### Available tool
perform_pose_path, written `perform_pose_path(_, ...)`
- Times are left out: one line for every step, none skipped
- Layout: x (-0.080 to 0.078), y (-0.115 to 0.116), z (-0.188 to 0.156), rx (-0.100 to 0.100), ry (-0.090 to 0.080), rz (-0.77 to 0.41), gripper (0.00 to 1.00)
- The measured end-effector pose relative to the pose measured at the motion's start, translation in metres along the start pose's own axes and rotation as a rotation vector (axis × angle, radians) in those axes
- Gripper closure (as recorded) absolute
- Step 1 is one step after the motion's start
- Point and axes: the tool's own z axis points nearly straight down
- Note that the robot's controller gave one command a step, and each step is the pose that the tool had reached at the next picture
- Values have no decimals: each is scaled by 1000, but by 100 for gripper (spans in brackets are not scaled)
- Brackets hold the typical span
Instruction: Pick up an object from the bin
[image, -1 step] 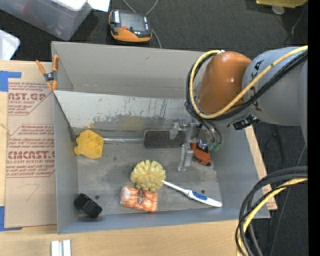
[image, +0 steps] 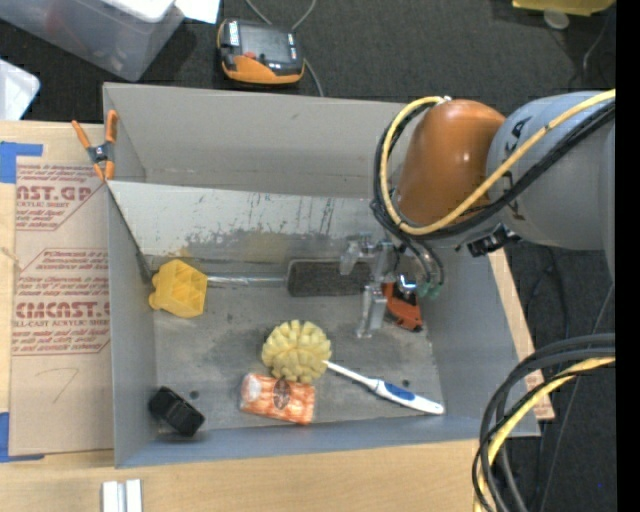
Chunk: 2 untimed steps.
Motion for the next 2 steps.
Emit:
perform_pose_path(56,34,93,-2,9,149,0)
perform_pose_path(66,33,47,-2,-10,202,0)
